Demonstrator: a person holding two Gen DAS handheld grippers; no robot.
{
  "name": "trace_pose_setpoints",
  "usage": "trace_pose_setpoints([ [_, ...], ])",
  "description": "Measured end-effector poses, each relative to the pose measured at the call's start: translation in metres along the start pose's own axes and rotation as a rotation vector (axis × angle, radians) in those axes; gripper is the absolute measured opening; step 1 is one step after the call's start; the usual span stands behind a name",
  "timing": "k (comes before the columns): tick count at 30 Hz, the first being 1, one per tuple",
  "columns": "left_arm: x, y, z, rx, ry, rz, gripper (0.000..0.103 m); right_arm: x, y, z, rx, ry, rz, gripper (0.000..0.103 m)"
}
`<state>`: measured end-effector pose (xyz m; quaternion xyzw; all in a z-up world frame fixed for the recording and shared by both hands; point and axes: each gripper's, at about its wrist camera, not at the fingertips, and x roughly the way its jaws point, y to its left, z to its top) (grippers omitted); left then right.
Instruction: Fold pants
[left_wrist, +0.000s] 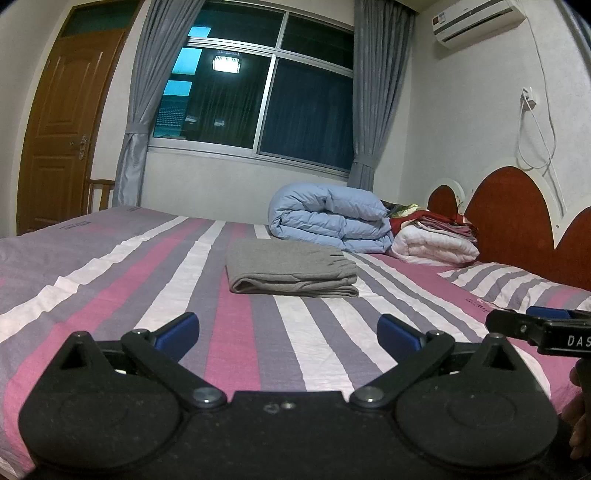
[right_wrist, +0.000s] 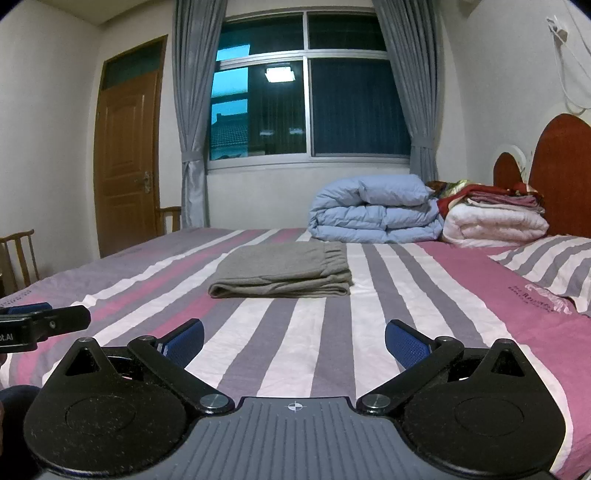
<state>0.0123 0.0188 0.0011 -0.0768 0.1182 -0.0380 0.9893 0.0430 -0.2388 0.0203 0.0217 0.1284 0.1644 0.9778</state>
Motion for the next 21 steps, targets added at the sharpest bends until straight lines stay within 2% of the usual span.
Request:
trace_pose_setpoints([
  [12,-0.0001,-0.0003,-0.0003,0.001,-0.002,-0.001,0.097,0.0008,0.0022,-0.0015,-0.007,0.000,0.008,0.103],
  [21,0.0002,0.0007,0.0020,0.025,-0.010,-0.031,0.097,0.0009,0.0037,-0.0014,-0.007,0.000,0.009,0.103],
])
